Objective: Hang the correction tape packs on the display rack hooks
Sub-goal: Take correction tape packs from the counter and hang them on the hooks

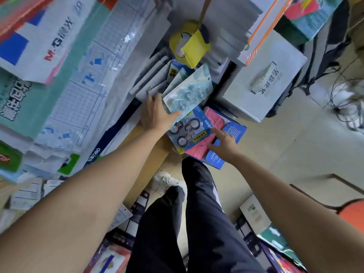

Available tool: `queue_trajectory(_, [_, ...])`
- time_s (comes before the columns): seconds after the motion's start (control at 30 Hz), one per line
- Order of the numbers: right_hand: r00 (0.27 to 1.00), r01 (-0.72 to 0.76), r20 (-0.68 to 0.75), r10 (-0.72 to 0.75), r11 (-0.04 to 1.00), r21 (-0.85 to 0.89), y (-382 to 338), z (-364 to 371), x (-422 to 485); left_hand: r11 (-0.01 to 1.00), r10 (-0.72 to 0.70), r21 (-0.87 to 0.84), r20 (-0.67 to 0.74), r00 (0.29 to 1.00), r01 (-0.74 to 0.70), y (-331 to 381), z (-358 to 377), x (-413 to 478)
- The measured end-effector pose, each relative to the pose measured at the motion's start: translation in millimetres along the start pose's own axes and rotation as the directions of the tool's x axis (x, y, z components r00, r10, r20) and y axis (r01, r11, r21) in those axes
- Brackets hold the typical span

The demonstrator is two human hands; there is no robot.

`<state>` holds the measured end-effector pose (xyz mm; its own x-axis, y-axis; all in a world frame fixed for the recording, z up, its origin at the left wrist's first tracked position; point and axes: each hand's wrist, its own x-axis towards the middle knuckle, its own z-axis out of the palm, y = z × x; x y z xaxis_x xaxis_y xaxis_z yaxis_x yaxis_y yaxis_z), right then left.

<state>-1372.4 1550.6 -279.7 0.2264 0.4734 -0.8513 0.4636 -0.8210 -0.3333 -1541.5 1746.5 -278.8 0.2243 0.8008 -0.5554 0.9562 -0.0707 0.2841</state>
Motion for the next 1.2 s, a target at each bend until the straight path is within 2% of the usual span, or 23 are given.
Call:
queue_trajectory(0.13, [0.999,-0.038,-0.016,0.040,0.994,0.104,-13,-1,3,0.992,0.059,-0.115,0.009,0.998,-0.058,-13,-13,-12])
queue_trajectory(0.27, [0.997,-0.070,0.026,0.068,0.993,0.093,-21,-4,0,0.989,-0.004,-0.145,-0.063,0.998,-0.005,-30,-26,-33])
queue_trajectory(0.37, [0.997,-0.074,-0.018,0.076,0.995,0.072,-30,-8,-9,0.968,-0.048,-0.249,-0.041,0.998,0.036,-45,-38,-54])
queue_trajectory(0.5, [0.991,-0.011,-0.127,0.035,0.982,0.187,-58,-17,-39,0.825,-0.138,-0.552,0.008,0.990,0.119,-58,-64,-95])
queue_trajectory(0.57, [0.995,0.033,-0.104,-0.004,0.960,0.279,-75,-19,-56,0.741,-0.159,-0.655,0.046,0.986,0.150,-59,-74,-117])
queue_trajectory(0.63, [0.998,0.056,-0.024,-0.051,0.901,0.430,-96,-17,-81,0.675,-0.164,-0.721,0.062,0.985,0.157,-60,-89,-143])
queue_trajectory(0.7, [0.994,0.013,0.078,-0.080,0.778,0.628,-117,-14,-109,0.633,-0.183,-0.757,0.054,0.982,0.160,-60,-104,-171])
queue_trajectory(0.77, [0.981,-0.034,0.152,-0.125,0.653,0.757,-136,-9,-135,0.600,-0.203,-0.785,0.041,0.978,0.157,-61,-117,-198])
queue_trajectory(0.83, [0.975,-0.058,0.175,-0.137,0.603,0.796,-155,-6,-161,0.557,-0.204,-0.817,0.037,0.978,0.147,-62,-127,-225])
queue_trajectory(0.97, [0.979,-0.023,0.135,-0.155,0.571,0.820,-182,0,-206,0.525,-0.194,-0.847,-0.021,0.981,0.086,-64,-151,-270])
queue_trajectory(1.2, [0.947,0.030,0.122,-0.299,0.456,0.889,-212,-4,-272,0.623,-0.129,-0.781,-0.159,0.979,-0.045,-91,-204,-335])
